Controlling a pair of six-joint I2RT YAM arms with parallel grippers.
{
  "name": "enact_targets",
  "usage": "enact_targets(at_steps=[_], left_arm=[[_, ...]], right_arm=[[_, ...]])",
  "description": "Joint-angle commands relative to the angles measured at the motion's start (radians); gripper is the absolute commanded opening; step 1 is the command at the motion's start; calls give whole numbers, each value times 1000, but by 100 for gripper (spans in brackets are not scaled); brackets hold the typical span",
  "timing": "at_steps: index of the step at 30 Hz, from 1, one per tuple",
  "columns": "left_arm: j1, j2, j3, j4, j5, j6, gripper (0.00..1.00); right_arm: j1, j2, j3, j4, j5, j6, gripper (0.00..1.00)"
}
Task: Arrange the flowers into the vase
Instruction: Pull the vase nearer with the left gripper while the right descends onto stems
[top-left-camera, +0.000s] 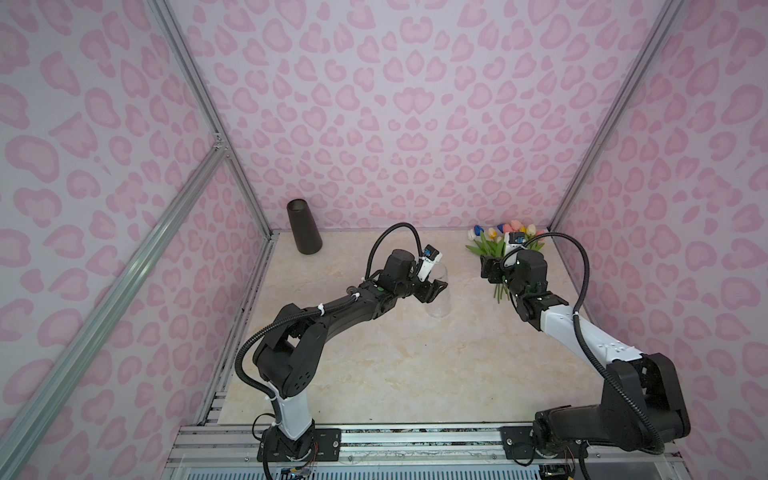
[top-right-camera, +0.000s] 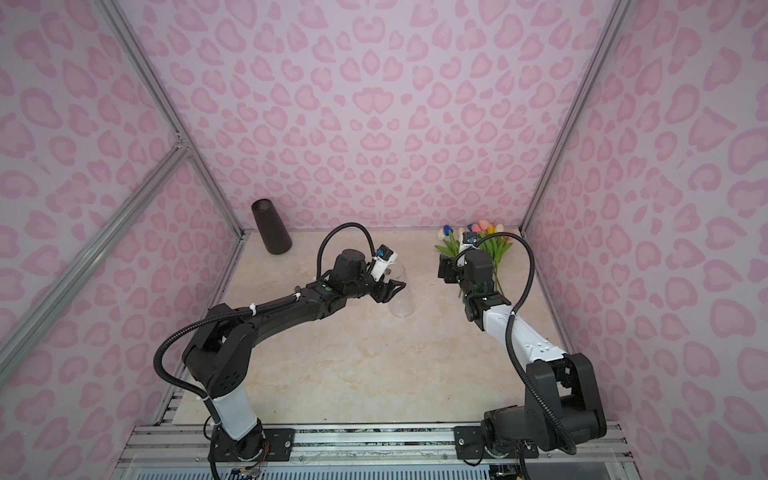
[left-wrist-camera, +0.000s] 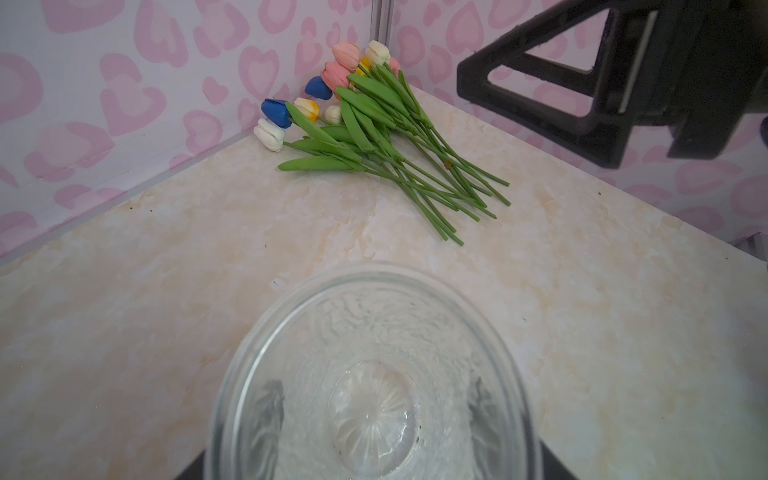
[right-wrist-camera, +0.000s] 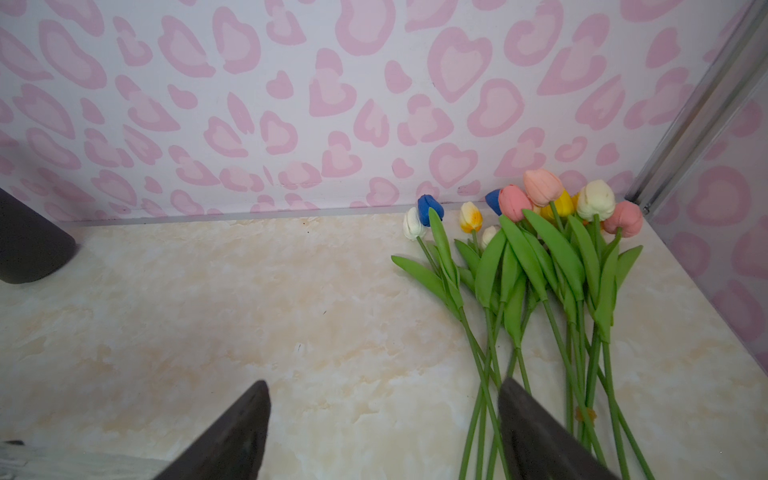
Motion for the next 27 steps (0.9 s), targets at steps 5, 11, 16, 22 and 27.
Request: enact_targets(at_steps=[5, 11, 16, 22, 27], left_arm=[[-2, 4, 10, 91, -29, 6, 35], [-2, -17, -7, 96, -31, 15, 74], [-1, -31, -7, 92, -45, 29, 88], [-1, -54, 7, 66, -53, 47, 96], [-1, -160, -49, 104, -34, 49, 97]], right_arm=[[9, 16, -11, 80, -19, 33, 85], [9, 15, -7, 65, -15, 28, 85], [9, -7, -30, 59, 3, 15, 85], [6, -5, -26, 30, 24, -14, 85], [-49, 32, 40, -62, 25, 9, 75]])
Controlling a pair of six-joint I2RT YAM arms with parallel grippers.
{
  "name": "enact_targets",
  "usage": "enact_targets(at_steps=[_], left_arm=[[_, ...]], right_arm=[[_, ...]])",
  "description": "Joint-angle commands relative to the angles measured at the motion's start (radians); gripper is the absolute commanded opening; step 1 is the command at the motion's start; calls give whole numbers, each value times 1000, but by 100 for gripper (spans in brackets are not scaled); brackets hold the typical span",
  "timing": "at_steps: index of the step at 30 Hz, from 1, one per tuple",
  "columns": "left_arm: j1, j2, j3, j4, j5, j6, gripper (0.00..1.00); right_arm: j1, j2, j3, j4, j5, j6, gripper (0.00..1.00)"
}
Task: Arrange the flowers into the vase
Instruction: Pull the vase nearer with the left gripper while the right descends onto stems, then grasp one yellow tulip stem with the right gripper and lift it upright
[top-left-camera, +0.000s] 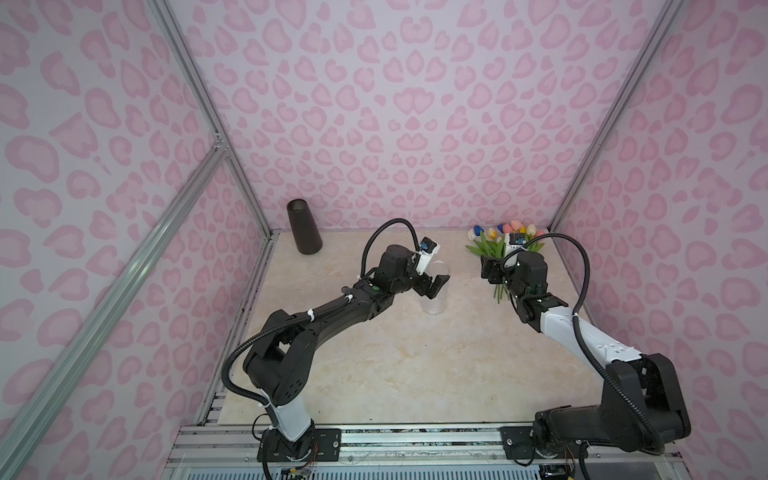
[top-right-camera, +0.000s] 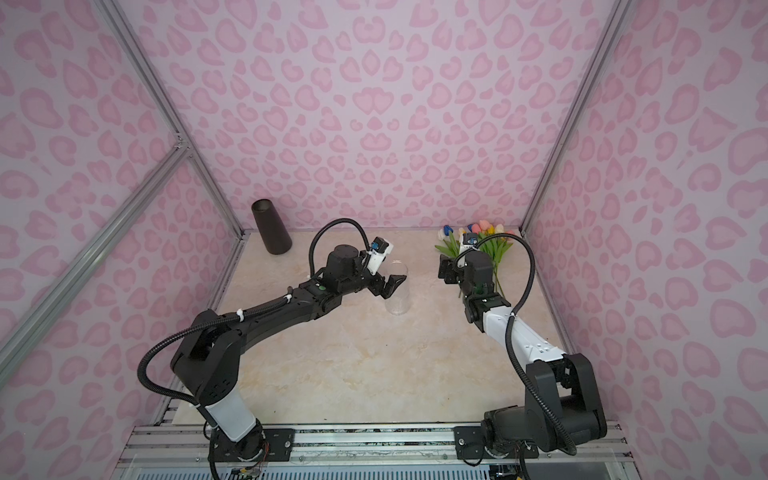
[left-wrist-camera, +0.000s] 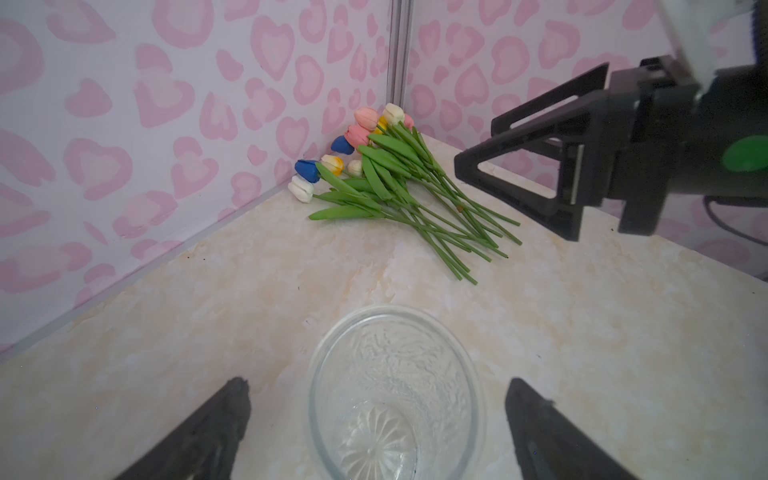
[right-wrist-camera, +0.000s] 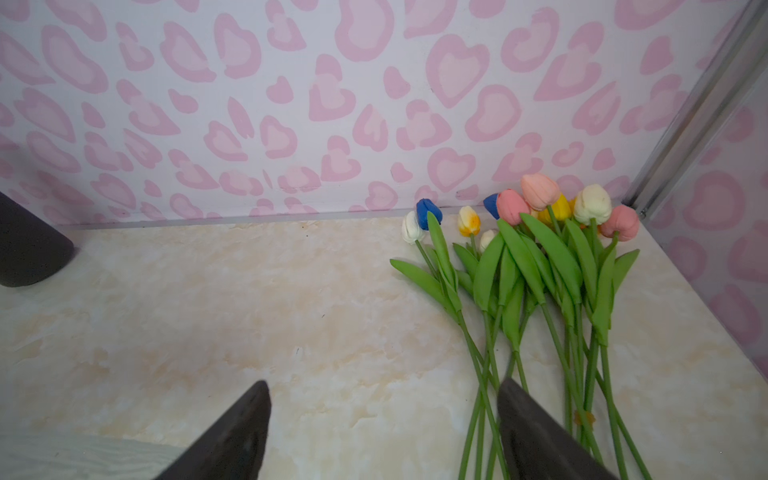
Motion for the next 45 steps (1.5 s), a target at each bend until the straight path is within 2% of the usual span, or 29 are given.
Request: enact_targets(at_steps=[1, 4, 8, 11, 15, 19, 23, 31, 33, 36, 41, 45], left_arm=[[0, -82, -36, 72, 33, 20, 97], [0, -172, -88, 103, 56, 24, 100], [1, -304, -199, 182, 59, 39, 97], [0, -396, -319, 256, 45, 56, 97], [0, -463, -446, 311, 3, 52, 97], [0, -493, -528, 339, -36, 4, 97], [-1, -501, -579, 371, -96, -21, 97], [-1, -458, -565, 374, -81, -20, 97], [-1, -446, -556, 378, -78, -22, 97], [-1, -431, -541, 375, -81, -22, 97], [-1, -421, -534, 380, -78, -27, 97], [-1, -424, -534, 384, -71, -35, 97]], right_arm=[[-49, 49, 72, -117, 1, 28, 72], [-105, 145, 194, -274, -83, 35, 62], [-120, 283, 366, -494, -61, -9, 52], [-123, 389, 486, -637, -35, -20, 48], [-147, 512, 579, -733, -18, -20, 46], [-178, 597, 646, -762, -94, 0, 43], [-190, 668, 711, -796, -85, -1, 39], [-201, 775, 796, -820, -92, -14, 31], [-202, 797, 813, -832, -92, -11, 26], [-203, 811, 830, -843, -101, -3, 12], [-204, 787, 807, -818, -125, 6, 2], [-203, 753, 792, -824, -141, 5, 0]])
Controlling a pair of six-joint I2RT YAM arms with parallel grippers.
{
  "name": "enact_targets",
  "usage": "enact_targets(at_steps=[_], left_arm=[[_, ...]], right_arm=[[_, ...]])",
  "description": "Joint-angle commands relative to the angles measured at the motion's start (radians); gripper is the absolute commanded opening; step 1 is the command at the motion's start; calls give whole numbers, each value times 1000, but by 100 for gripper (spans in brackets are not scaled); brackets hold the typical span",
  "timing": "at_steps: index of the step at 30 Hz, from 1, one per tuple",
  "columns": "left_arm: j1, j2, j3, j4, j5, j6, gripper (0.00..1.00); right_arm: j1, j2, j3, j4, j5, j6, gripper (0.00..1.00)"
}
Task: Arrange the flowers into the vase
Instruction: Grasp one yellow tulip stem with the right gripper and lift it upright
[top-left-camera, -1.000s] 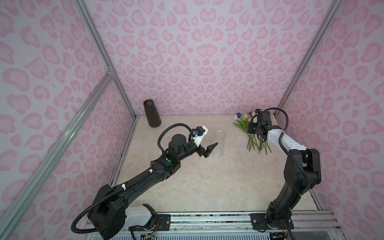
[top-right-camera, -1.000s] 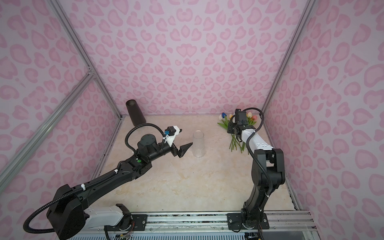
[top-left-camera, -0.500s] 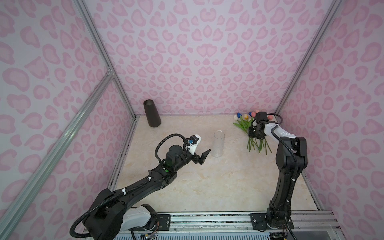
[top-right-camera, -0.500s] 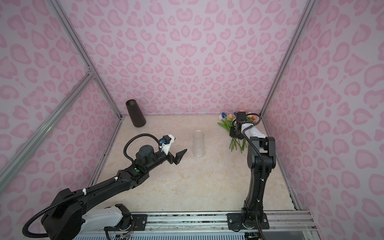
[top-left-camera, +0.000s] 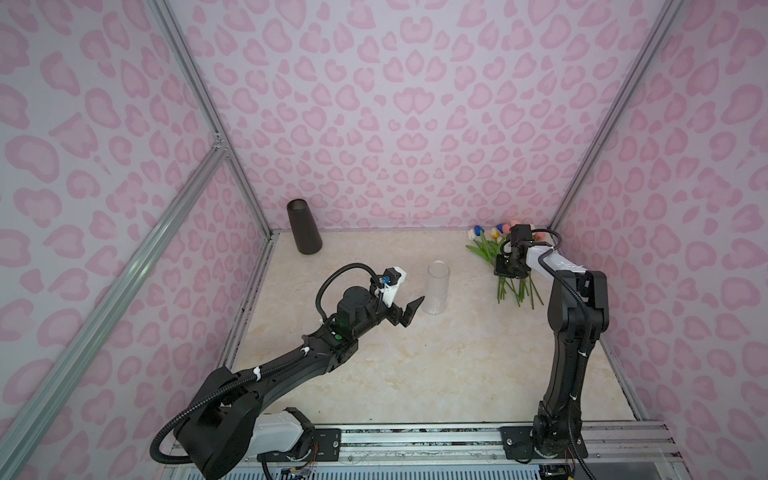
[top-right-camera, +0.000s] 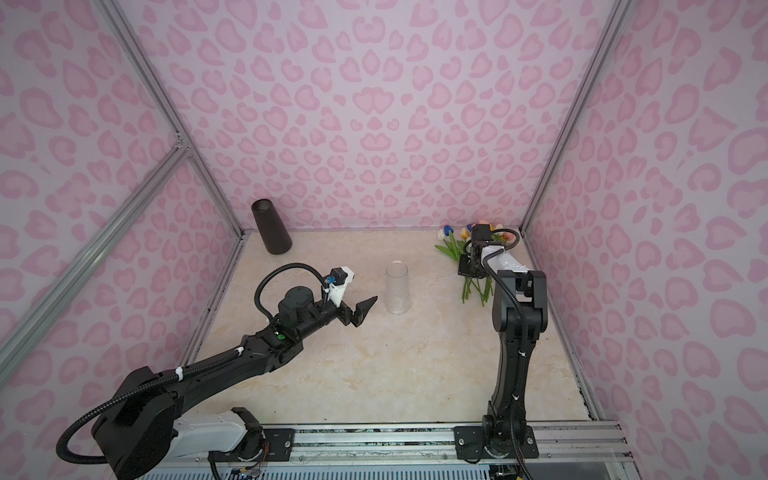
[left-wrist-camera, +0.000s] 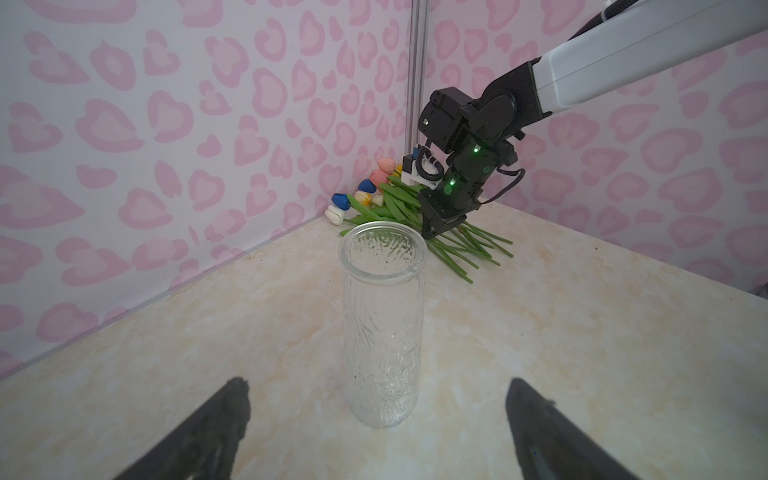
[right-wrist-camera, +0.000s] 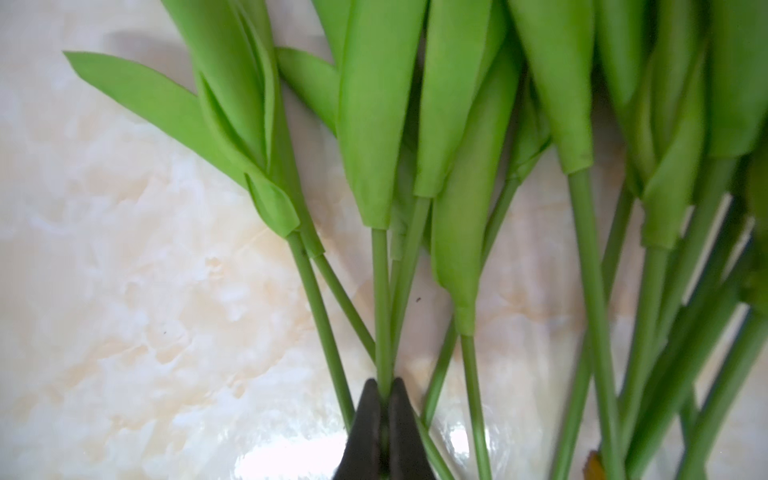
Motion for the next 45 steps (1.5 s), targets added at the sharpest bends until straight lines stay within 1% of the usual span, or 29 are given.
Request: enact_targets(at_steps=[1, 7, 13, 17, 20, 21, 24, 26, 29, 32, 35, 38, 40, 42, 45], left_arm=[[0, 0, 14, 62, 13, -14, 97], [0, -5, 18, 75, -7, 21, 97], [0, 13, 26, 99, -18, 25, 97], [0, 5, 12, 129, -37, 18, 97], [0, -17, -9, 155, -67, 21, 97], [0, -25, -10, 156, -85, 25, 97], [0, -46, -12, 160, -135, 44, 97], [0, -50, -15, 171, -157, 52, 97], [0, -33, -29, 198, -174, 46, 97], [0, -26, -31, 200, -194, 22, 97], [0, -27, -40, 223, -216, 26, 97], [0, -24, -27, 223, -234, 57, 97], [0, -24, -26, 229, -245, 69, 97], [0, -25, -31, 237, -256, 67, 97], [0, -23, -43, 247, -264, 67, 97]], right_arm=[[0, -36, -21, -12, -24, 5, 0], [10, -163, -70, -16, -25, -1, 0], [18, -268, -124, -4, 5, -22, 0], [24, -339, -158, 40, 13, -41, 0], [44, -424, -224, 117, -31, -69, 0], [62, -466, -247, 158, -37, -84, 0], [118, -574, -293, 241, 5, -120, 0], [148, -651, -344, 331, -7, -120, 0], [188, -769, -457, 519, -89, -117, 0], [233, -864, -555, 682, -180, -141, 0], [271, -933, -658, 865, -278, -148, 0], [295, -964, -730, 1025, -379, -126, 0], [311, -968, -776, 1148, -422, -94, 0], [329, -948, -804, 1267, -446, -55, 0], [362, -904, -804, 1355, -445, -14, 0]])
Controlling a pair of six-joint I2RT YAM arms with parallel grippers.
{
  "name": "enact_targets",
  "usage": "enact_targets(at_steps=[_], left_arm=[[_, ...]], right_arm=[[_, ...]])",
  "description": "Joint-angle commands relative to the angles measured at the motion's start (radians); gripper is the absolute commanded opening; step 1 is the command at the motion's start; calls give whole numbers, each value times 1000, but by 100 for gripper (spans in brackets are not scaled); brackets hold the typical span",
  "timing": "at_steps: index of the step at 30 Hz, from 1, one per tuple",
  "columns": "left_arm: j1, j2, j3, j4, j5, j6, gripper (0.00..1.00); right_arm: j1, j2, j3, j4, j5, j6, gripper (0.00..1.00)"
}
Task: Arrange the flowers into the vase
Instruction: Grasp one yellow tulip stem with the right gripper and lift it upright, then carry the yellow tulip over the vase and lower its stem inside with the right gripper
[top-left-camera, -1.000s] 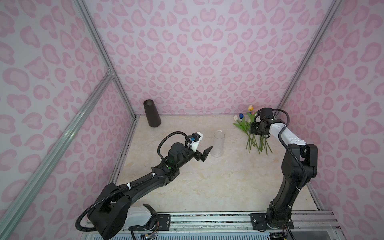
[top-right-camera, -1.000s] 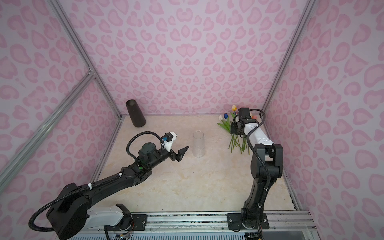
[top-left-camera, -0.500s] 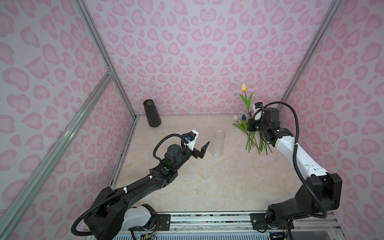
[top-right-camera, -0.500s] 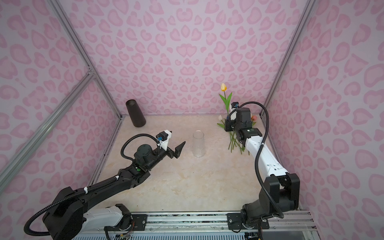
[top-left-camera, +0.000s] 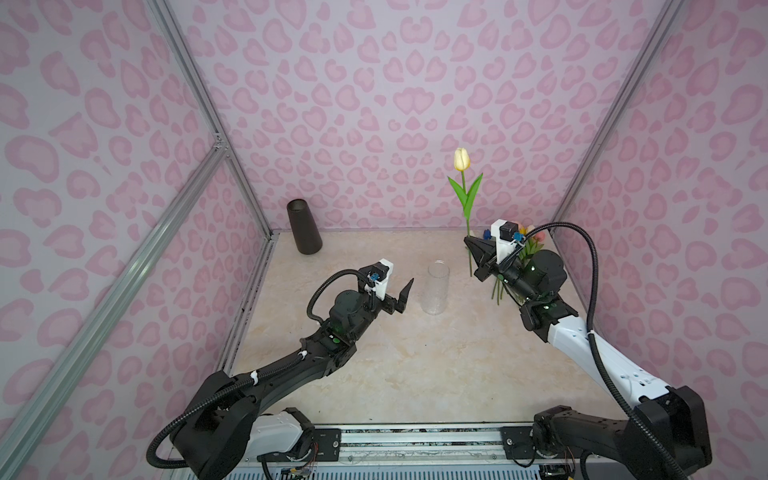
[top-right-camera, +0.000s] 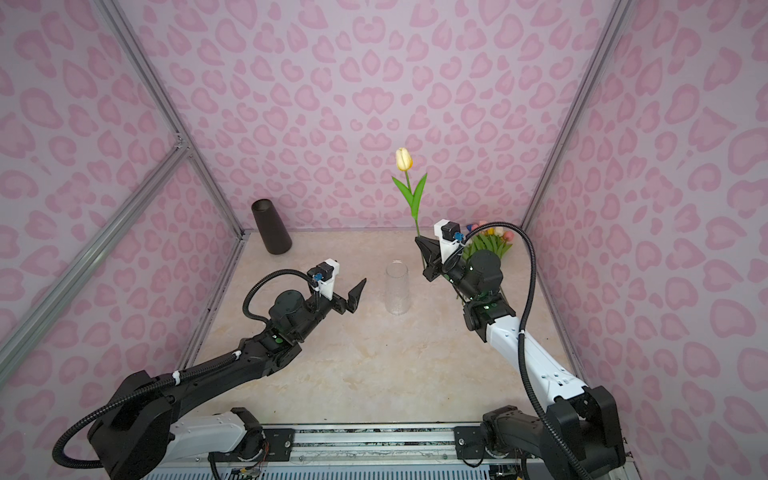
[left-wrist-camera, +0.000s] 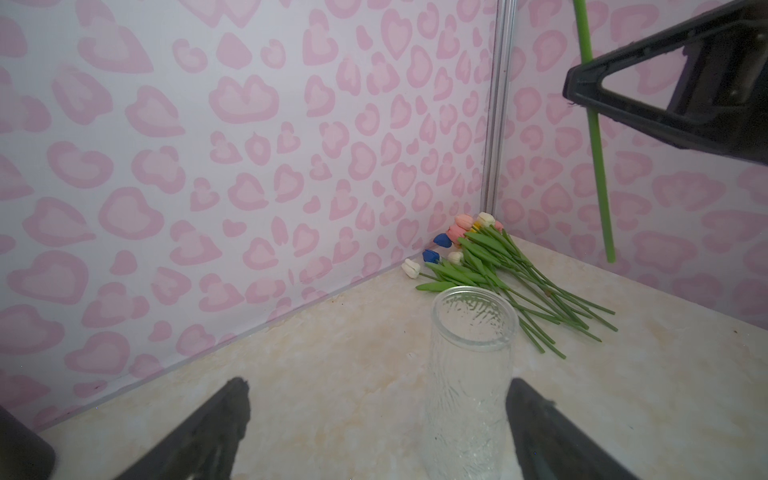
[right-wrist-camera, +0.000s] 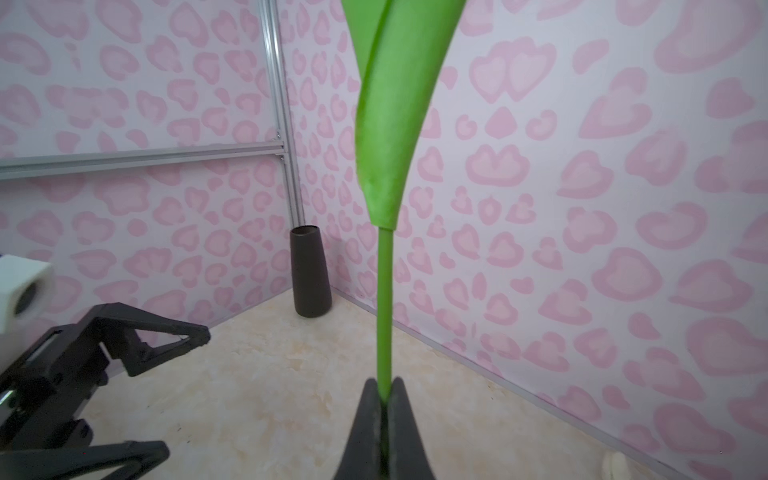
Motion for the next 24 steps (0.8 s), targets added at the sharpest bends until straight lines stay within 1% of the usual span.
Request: enact_targets(at_steps=[1, 7, 10, 13, 15, 19, 24], left_arm=[[0, 5, -8, 69, -37, 16, 97], [0, 0, -10, 72, -71, 49, 97], [0, -7, -12, 72, -74, 50, 97], [0, -5, -9, 68, -70, 55, 97], [0, -8, -4, 60, -56, 66, 97], [0, -15, 2, 54, -62, 72, 97], [0, 15, 31, 47, -48, 100, 97]], right_arm=[[29, 44, -11, 252, -43, 71, 0], [62, 198, -2, 518, -32, 165, 0], [64, 289, 32, 587, -56, 194, 0], [65, 353, 29, 653, -51, 204, 0], [67, 380, 12, 679, -36, 192, 0], [71, 412, -26, 669, -20, 133, 0], [77, 411, -93, 659, -11, 89, 0]])
